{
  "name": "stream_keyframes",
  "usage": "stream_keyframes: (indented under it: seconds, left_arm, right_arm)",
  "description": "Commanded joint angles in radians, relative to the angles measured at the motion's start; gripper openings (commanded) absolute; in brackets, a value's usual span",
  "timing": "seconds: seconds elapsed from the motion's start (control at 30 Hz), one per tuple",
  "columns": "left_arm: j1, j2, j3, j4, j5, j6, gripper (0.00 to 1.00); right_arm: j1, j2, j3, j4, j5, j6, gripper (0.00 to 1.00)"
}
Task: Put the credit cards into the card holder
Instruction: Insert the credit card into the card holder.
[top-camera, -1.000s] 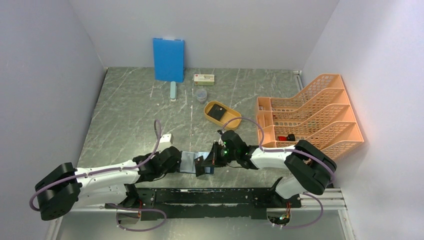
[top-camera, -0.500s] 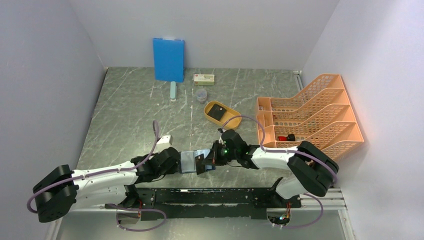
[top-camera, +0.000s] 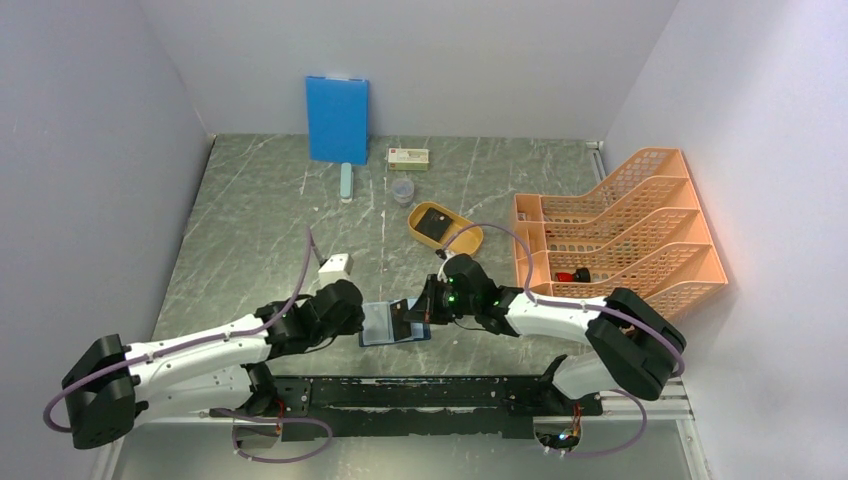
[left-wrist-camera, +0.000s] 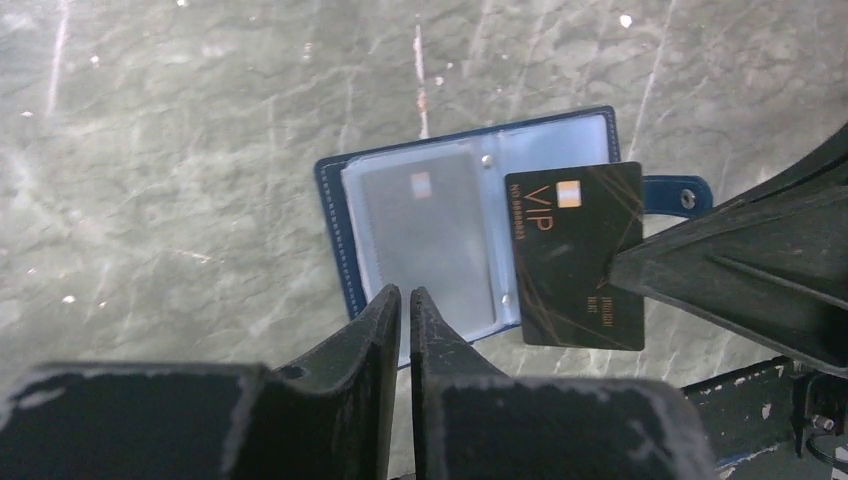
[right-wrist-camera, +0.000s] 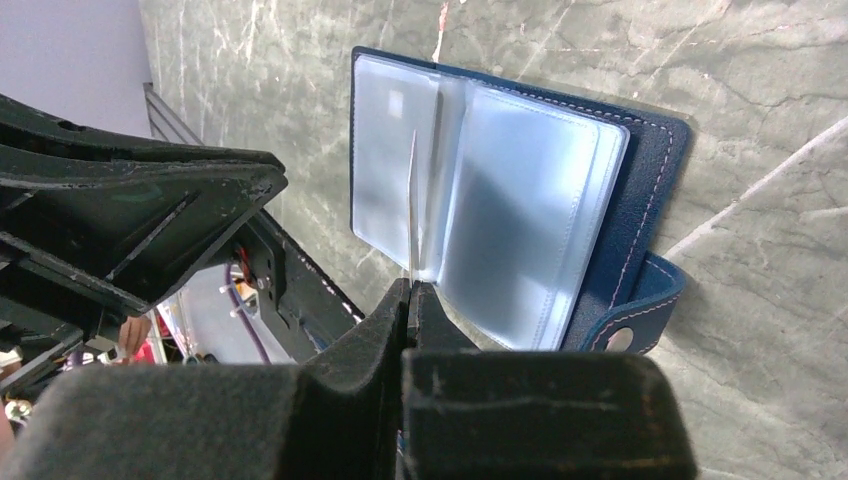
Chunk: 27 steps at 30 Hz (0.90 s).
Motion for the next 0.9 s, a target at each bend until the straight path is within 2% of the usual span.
stream_keyframes:
  seconds: [0.0, 0.27, 0.43, 0.87]
  left_arm:
    - [-0.001, 0.057, 0.029, 0.089, 0.055, 0.057, 0.15]
    - [-0.001, 0.173, 0.001, 0.127, 0.046, 0.05, 0.14]
    - [0.001, 0.222, -0.012, 0.09, 0.005, 0.027, 0.14]
    - [0.014, 0.242, -0.063, 0.099, 0.002, 0.011, 0.13]
  right_arm:
    - [-0.008, 0.018, 0.004, 0.033, -0.014, -0.014, 0.0]
    - [-0.026, 0.026, -0.018, 0.064, -0.04, -0.012, 0.0]
    - [-0.04, 0.046, -0.029, 0.086, -0.066, -0.011, 0.0]
    - [-0.052, 0.1, -0.036, 0.148, -0.132, -0.008, 0.0]
